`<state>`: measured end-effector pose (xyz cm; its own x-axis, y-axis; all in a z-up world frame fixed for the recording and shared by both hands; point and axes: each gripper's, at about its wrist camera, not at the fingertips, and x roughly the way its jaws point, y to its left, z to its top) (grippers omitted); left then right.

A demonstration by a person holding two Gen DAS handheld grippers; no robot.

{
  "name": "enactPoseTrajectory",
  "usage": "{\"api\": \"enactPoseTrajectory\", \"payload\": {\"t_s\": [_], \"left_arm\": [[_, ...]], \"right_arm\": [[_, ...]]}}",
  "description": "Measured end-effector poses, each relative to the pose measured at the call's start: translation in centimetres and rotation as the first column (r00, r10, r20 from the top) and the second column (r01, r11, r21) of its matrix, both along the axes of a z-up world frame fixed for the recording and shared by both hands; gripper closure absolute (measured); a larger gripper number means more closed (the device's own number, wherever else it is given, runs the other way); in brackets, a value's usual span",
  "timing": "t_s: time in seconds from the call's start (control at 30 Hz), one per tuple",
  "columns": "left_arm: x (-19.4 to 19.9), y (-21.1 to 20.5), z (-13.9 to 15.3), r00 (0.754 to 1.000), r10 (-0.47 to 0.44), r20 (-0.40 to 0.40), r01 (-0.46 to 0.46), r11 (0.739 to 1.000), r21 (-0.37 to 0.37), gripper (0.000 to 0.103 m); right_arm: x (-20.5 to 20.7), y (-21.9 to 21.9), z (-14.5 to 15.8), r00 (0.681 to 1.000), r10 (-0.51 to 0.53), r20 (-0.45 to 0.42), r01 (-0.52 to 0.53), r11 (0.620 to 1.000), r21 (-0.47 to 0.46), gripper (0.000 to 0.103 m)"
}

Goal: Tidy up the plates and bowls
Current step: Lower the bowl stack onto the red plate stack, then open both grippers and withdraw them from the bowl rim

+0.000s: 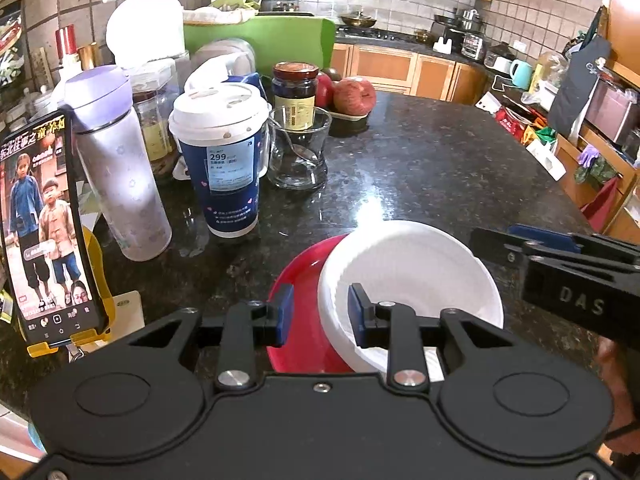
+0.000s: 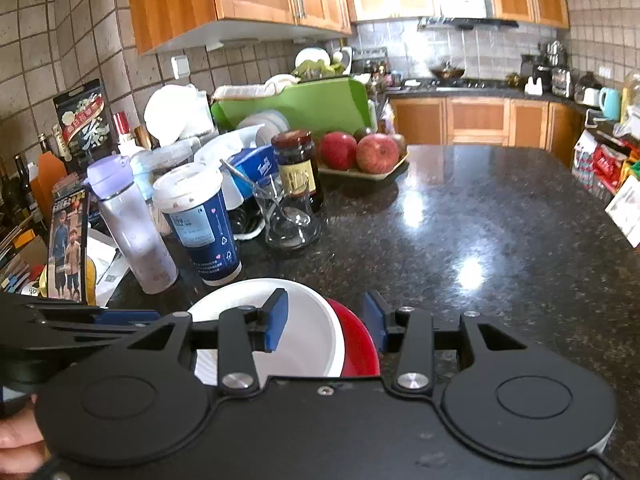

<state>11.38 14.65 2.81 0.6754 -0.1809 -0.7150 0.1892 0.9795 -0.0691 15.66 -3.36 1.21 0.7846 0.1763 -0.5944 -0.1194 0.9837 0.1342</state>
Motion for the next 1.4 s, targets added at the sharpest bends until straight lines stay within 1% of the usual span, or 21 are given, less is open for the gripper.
{"api": "enactPoseTrajectory", "payload": {"t_s": [0.17,0.37,0.53,0.7,0.77,0.87,0.97,1.1,1.27,1.4], "left_arm": [[-0.9,-0.2,0.2,0.999,0.004,0.032,-0.005,1.0,0.008,0.065],[-2.1,-0.9,0.3,0.996,0.033,0.078,-0.036,0.998,0.041,0.064],[-2.7,-1.4,0.2,0.996,0.053,0.07,-0.056,0.998,0.039,0.064],[-3.6,-2.1,0.0,0.995,0.078,0.067,-0.082,0.995,0.06,0.064],[-4.1,-2.4,-0.1,0.993,0.09,0.072,-0.095,0.993,0.071,0.061],[-5.0,-2.8,0.0,0.992,0.102,0.079,-0.109,0.99,0.086,0.061],[-5.7,-3.0,-0.1,0.991,0.114,0.069,-0.12,0.989,0.092,0.061],[-6.9,-3.3,-0.2,0.992,0.111,0.052,-0.116,0.988,0.098,0.061],[-8.6,-3.8,-0.5,0.994,0.102,0.041,-0.106,0.989,0.105,0.061],[-9.6,-4.1,-0.4,0.994,0.099,0.035,-0.102,0.99,0.101,0.061]], "right_arm": [[-1.8,0.1,0.7,0.999,-0.03,0.045,0.031,0.999,-0.019,0.054],[-3.6,-0.2,0.6,0.997,-0.051,0.052,0.052,0.999,-0.015,0.05],[-4.4,-0.6,0.3,0.997,-0.059,0.04,0.059,0.998,-0.002,0.049],[-5.3,-0.6,0.1,0.998,-0.053,0.044,0.054,0.998,-0.017,0.049],[-5.9,-0.7,0.2,0.998,-0.049,0.047,0.05,0.999,-0.015,0.049],[-7.0,-0.7,0.3,0.997,-0.055,0.058,0.057,0.998,-0.026,0.049],[-8.1,-0.9,0.3,0.996,-0.066,0.063,0.068,0.997,-0.042,0.049],[-9.7,-1.2,0.4,0.995,-0.083,0.05,0.085,0.996,-0.023,0.049],[-12.3,-1.3,0.5,0.993,-0.102,0.064,0.104,0.994,-0.033,0.049],[-13.6,-1.5,0.8,0.991,-0.111,0.071,0.113,0.993,-0.022,0.049]]}}
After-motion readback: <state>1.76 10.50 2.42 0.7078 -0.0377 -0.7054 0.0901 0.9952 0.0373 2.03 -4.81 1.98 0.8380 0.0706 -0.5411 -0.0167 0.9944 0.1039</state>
